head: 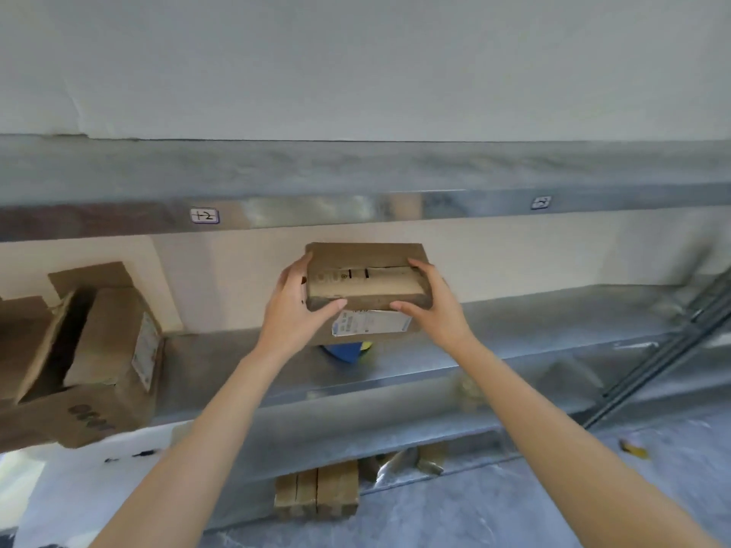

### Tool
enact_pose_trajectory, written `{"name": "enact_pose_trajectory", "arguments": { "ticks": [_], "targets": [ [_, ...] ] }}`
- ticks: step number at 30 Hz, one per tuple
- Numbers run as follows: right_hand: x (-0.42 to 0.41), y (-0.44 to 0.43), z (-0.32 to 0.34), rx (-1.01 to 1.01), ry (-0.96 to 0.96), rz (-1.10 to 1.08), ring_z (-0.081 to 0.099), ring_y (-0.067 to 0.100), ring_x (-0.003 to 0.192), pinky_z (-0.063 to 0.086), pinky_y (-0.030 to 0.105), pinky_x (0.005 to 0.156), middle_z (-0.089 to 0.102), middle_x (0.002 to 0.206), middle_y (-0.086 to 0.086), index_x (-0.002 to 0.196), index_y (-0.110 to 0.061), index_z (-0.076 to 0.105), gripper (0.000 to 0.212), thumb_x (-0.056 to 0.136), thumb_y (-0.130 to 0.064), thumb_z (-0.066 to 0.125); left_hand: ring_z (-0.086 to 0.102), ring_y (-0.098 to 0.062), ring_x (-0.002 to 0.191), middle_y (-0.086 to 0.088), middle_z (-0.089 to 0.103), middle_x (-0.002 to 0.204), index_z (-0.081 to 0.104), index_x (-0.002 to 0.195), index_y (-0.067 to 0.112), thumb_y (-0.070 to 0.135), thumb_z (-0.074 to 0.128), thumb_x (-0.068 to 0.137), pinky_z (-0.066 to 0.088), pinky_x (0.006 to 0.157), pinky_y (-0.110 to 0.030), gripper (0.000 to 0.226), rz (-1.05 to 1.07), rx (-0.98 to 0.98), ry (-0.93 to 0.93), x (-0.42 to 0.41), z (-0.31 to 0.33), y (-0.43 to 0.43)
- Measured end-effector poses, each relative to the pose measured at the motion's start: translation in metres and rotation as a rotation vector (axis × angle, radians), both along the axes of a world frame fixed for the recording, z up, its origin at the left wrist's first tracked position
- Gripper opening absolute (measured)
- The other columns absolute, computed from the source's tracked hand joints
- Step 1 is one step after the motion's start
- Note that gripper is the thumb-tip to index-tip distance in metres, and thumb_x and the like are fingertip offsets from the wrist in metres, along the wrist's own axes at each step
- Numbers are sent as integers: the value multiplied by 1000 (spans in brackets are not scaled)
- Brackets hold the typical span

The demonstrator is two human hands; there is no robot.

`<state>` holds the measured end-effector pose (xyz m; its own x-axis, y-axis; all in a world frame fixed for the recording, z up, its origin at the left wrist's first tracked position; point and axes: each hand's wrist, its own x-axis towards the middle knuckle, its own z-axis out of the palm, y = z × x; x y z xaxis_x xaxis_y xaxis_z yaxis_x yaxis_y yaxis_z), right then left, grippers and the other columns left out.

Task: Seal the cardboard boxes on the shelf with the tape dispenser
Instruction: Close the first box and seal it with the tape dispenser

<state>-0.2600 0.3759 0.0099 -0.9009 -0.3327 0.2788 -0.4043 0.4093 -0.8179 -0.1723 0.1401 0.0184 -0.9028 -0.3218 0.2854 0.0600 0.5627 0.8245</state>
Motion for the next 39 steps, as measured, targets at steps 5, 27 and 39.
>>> {"name": "enact_pose_trajectory", "arguments": {
  "ticks": [5,27,39],
  "targets": [
    [-20,77,3,15,34,-129,46,3,129,39,37,111,52,138,-8,136,-38,45,70,77,-34,82,40,1,124,7,43,150,30,153,31,46,81,77,44,107,-33,92,-158,-42,33,-42,4,58],
    [-197,441,-30,96,-57,-193,43,2,132,34,27,109,50,141,-12,139,-27,46,69,80,-26,81,48,-30,135,-5,43,155,32,155,20,54,49,97,35,110,-41,69,-108,-462,-197,-202,-43,342],
    [-276,565,-47,125,-115,-186,40,5,134,32,31,113,48,143,-8,141,-23,44,71,80,-18,80,37,-22,143,2,36,159,27,156,26,50,49,99,25,115,-36,66,-110,-454,-320,-253,-60,422]
  ]
}}
